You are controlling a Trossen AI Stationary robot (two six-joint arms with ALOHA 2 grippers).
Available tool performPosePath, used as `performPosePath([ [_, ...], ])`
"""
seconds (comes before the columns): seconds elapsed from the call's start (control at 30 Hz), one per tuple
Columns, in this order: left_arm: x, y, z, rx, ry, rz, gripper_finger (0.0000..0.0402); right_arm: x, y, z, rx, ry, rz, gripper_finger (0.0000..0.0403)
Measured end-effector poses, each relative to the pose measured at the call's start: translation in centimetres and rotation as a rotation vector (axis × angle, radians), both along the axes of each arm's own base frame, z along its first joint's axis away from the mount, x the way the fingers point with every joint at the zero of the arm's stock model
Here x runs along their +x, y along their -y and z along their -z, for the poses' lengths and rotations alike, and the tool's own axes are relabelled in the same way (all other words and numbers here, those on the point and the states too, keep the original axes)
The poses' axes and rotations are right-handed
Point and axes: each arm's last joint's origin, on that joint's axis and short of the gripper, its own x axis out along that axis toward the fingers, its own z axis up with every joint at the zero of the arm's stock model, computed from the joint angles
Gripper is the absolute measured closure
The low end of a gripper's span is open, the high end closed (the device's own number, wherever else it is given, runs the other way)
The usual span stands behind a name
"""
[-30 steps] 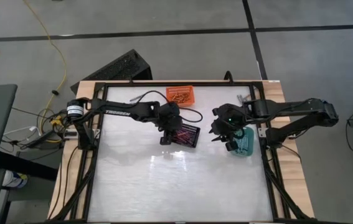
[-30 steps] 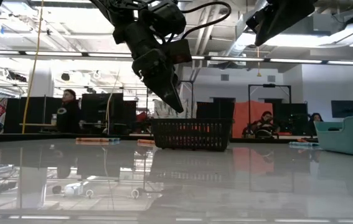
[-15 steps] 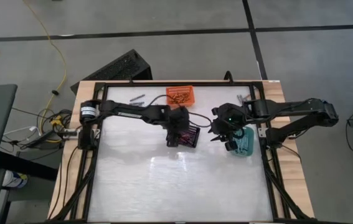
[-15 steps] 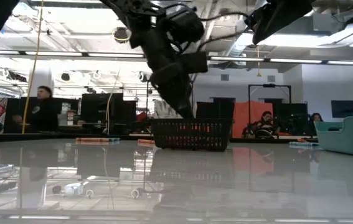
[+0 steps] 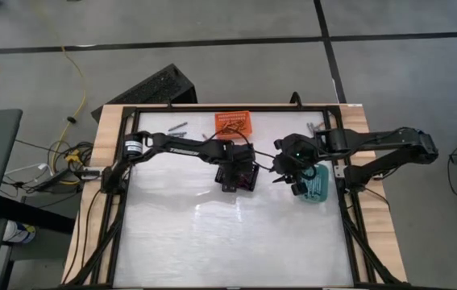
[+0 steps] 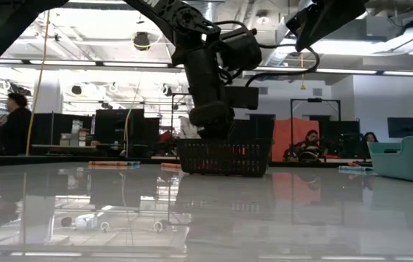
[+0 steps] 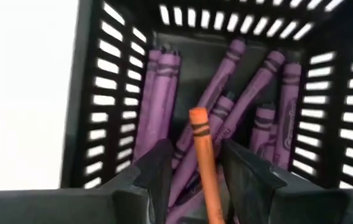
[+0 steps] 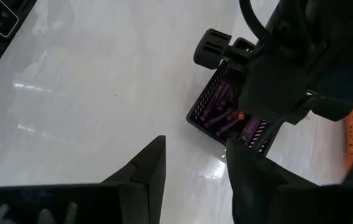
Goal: Sort crayons
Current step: Put the orange crayon into the orange bin
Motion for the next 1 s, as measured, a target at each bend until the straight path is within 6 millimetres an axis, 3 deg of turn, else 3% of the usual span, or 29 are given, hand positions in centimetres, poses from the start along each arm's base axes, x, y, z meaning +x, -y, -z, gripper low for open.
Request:
performPosePath([
  [0.2, -0.1, -0.1, -0.2, 0.003, -0.002, -0.002, 0.0288, 0.0, 0.0, 0.1, -0.005, 0.005, -0.006, 0.0242],
  [0.57, -0.1, -0.1, -0.4, 0.019, -0.001, 0.034, 0.0392, 0.0, 0.1, 1.9, -0.008, -0.030, -0.007, 0.0242],
  [1.0, 1.1, -0.3, -4.9, 0.044, 0.027, 0.072, 0.0390, 0.0, 0.1, 1.9, -0.010, -0.021, -0.010, 0.0242],
])
